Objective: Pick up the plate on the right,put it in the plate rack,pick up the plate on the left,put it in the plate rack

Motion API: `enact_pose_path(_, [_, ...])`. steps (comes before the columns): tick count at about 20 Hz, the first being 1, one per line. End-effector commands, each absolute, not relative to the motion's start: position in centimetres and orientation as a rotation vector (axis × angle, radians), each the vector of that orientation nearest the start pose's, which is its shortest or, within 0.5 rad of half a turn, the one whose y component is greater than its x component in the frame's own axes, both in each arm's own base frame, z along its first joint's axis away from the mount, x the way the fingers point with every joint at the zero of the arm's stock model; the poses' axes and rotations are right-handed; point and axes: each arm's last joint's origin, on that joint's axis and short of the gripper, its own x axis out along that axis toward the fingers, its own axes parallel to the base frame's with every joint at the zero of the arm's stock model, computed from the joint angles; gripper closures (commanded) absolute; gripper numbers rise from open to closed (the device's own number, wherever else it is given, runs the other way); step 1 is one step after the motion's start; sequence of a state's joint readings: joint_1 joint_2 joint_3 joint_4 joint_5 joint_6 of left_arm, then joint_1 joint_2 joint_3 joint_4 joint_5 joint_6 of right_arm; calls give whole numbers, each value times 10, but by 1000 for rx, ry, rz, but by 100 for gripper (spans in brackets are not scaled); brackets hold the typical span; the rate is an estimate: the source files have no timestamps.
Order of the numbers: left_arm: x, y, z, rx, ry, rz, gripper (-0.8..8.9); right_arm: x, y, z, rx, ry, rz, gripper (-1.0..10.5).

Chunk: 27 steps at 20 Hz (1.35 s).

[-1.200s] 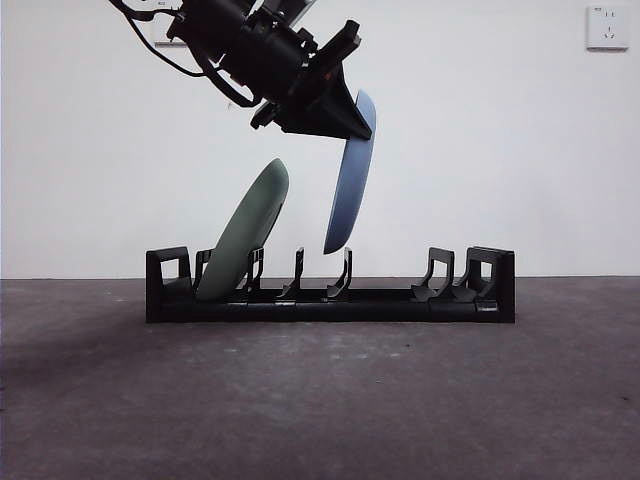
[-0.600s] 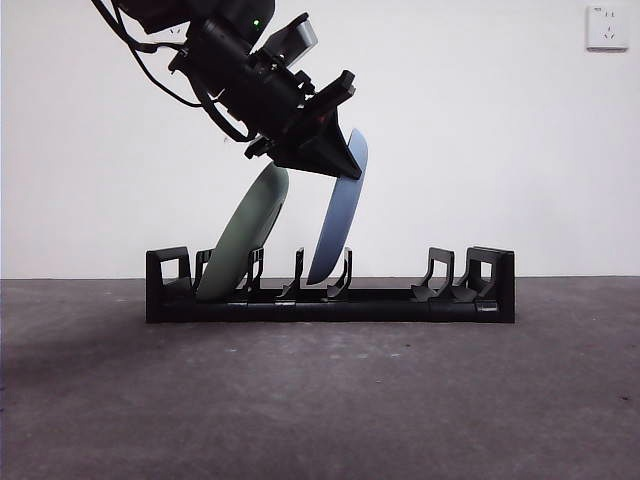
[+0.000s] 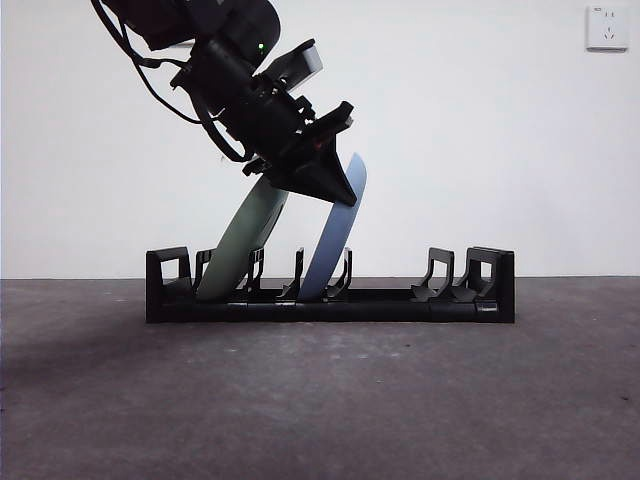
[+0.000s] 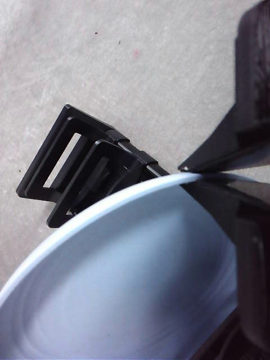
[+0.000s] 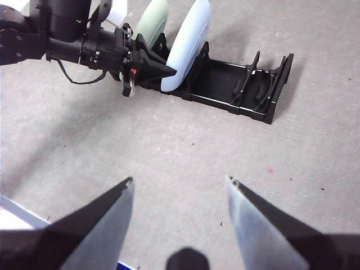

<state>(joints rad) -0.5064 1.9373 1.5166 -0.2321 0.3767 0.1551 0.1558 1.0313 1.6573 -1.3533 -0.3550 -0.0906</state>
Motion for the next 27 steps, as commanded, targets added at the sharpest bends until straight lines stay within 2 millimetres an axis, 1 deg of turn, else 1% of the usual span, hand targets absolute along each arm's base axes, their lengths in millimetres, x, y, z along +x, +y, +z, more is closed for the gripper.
enact_pose_path(1, [381, -223, 236, 195, 630, -900, 820, 116, 29, 457, -13, 721, 527, 669])
enact_pose_path(4, [380, -222, 234, 195, 654, -899, 803, 116, 29, 457, -13, 721, 527, 668])
enact_pose_path(5, [379, -222, 234, 196, 664, -899, 764, 116, 29, 457, -13, 721, 527, 669])
enact_pose_path(7, [379, -221, 233, 196, 674, -899, 594, 116, 29, 457, -13, 721, 527, 669])
enact_pose_path(8, [378, -221, 233, 195, 679, -899, 563, 116, 29, 457, -13, 721, 527, 668])
enact_pose_path(10, [377, -220, 235, 191, 685, -901, 562, 115, 29, 457, -13, 721, 527, 669])
enact_pose_path(12, [374, -220, 241, 181, 676, -925, 562, 115, 29, 457, -13, 721, 527, 668])
enact_pose_path(14, [370, -218, 252, 177, 657, -926, 562, 115, 29, 457, -13, 721, 527, 668])
enact_pose_path(16, [362, -214, 267, 177, 642, -927, 562, 116, 29, 457, -13, 721, 527, 668])
enact_pose_path(19, [344, -204, 297, 170, 631, -942, 562, 116, 29, 457, -13, 721, 527, 668])
enact_pose_path(22, [315, -188, 332, 131, 655, -940, 562, 116, 29, 457, -6, 723, 546, 668])
enact_pose_path(25, [271, -166, 368, 72, 700, -996, 563, 114, 31, 457, 14, 725, 621, 668])
enact_pose_path(27, [242, -151, 389, 59, 706, -1029, 563, 113, 32, 457, 28, 724, 659, 668])
